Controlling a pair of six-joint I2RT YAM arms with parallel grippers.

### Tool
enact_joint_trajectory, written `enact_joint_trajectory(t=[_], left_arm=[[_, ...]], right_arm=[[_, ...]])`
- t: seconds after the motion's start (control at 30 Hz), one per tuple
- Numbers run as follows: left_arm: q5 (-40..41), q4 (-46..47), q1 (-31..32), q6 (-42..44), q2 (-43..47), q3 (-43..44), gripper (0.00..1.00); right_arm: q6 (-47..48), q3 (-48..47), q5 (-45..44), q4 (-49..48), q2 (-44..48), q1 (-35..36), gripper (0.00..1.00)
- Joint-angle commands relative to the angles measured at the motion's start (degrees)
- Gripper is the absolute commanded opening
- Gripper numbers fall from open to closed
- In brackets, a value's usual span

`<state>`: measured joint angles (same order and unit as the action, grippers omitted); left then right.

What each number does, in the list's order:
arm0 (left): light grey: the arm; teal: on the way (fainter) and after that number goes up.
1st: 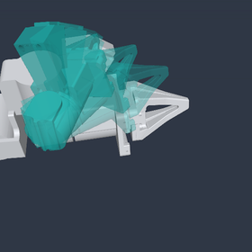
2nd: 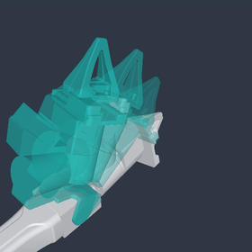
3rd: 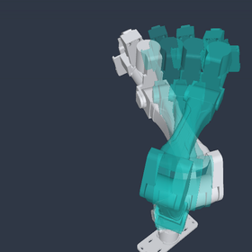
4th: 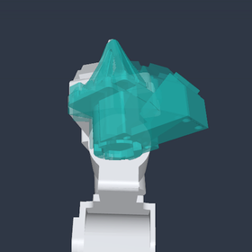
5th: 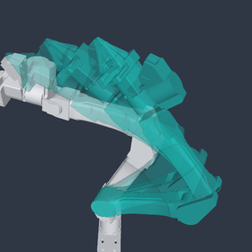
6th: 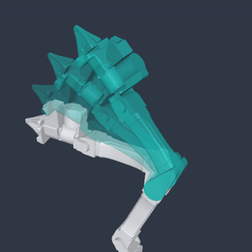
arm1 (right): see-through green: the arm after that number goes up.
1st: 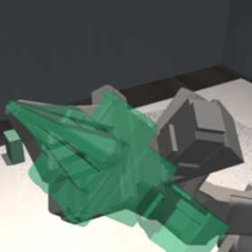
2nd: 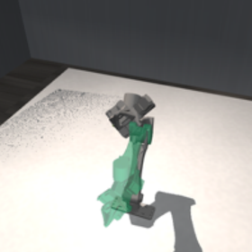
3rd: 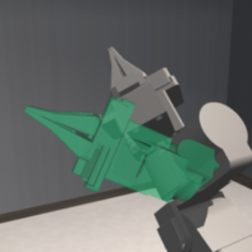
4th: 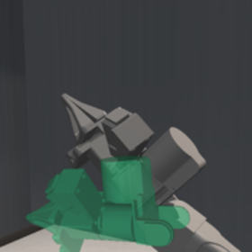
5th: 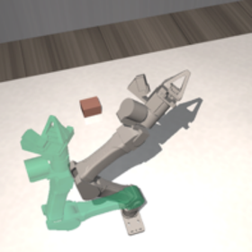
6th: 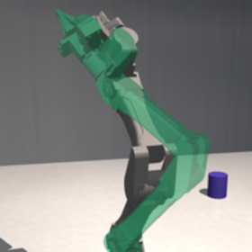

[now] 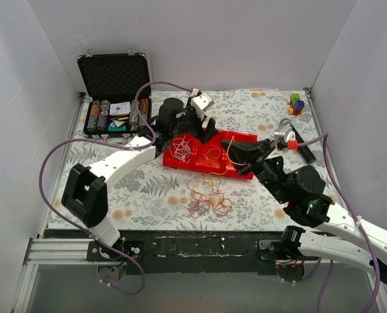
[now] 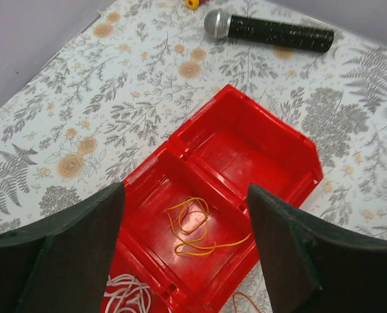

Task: Untangle the cables

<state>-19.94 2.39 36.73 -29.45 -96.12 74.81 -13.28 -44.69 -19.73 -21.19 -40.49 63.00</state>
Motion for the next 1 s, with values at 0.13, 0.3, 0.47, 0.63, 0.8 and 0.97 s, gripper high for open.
enact_joint_trajectory(t=[0.13, 0.3, 0.47, 0.63, 0.8, 0.97], left_arm=[[-13.86, -9.06, -8.51, -6.50, 20.07, -0.53, 0.97], [-34.16, -20.39, -8.43, -3.16, 24.66, -1.15, 0.98], [-37.10, -24.54, -5.89, 3.78, 26.59, -6.59, 0.98], [-38.15, -24.72, -2.37, 7.83, 24.75, -9.33, 0.98], [-39.20, -24.10, 0.00, 8.01, 21.94, -7.49, 0.98], [-41.40, -24.28, 1.58, 6.86, 21.23, -5.46, 0.95]], right_arm=[[1.06, -3.39, -1.63, -3.94, -1.43, -0.16, 0.01], [0.80, -3.65, -1.19, -4.65, -2.66, -0.16, 0.01], [0.27, -3.83, -0.58, -5.61, -3.19, -0.16, 0.01], [0.71, -4.35, -0.84, -5.97, -3.54, -0.16, 0.01], [1.41, -4.97, -0.84, -6.14, -4.33, -0.16, 0.01], [1.76, -4.88, -1.11, -6.67, -4.60, -0.16, 0.01]])
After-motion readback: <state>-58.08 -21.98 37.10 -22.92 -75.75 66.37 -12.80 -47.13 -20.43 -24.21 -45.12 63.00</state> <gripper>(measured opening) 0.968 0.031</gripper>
